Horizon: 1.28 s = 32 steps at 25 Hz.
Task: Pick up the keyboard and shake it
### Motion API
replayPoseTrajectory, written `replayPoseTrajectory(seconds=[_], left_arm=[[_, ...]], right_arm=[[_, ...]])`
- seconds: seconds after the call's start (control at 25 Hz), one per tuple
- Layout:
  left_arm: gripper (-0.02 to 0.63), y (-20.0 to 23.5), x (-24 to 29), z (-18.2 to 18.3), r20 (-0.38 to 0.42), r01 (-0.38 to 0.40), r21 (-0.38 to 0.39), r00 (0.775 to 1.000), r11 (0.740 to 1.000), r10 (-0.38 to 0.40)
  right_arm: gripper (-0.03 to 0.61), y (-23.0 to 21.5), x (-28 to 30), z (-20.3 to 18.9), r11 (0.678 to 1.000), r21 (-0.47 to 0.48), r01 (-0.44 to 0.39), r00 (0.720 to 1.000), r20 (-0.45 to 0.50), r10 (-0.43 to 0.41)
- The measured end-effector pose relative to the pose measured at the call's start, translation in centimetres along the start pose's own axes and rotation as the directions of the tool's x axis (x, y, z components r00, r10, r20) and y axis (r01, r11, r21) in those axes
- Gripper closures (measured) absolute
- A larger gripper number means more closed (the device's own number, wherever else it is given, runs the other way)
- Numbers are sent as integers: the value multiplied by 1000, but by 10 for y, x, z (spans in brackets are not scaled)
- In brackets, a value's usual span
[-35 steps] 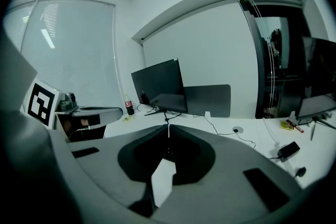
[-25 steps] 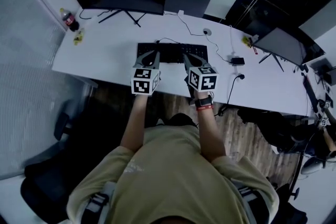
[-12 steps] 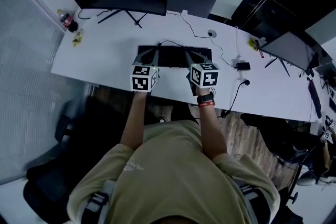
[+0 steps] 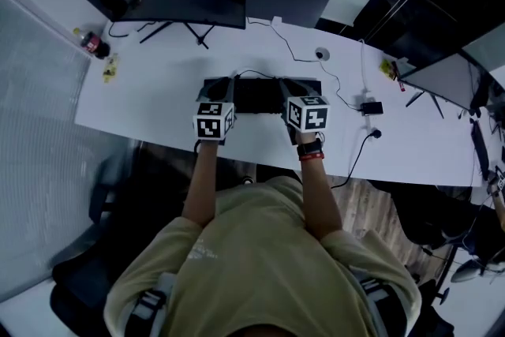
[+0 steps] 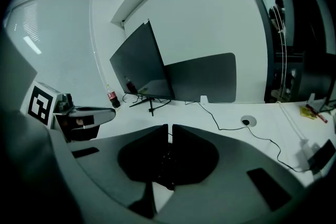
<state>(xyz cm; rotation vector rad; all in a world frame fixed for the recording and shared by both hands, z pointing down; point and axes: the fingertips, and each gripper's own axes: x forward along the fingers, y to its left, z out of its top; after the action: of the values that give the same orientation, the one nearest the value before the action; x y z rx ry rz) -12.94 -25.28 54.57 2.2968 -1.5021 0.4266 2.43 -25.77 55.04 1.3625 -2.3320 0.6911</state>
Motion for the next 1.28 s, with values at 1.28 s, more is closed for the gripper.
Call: replayPoseTrajectory(seconds=[1.28], left_arm=[[400,85,76,-77,-202,-139,-98,972,985,117]], right_arm=[[420,-97,65,-37,991,98,90,992,-101,-80]])
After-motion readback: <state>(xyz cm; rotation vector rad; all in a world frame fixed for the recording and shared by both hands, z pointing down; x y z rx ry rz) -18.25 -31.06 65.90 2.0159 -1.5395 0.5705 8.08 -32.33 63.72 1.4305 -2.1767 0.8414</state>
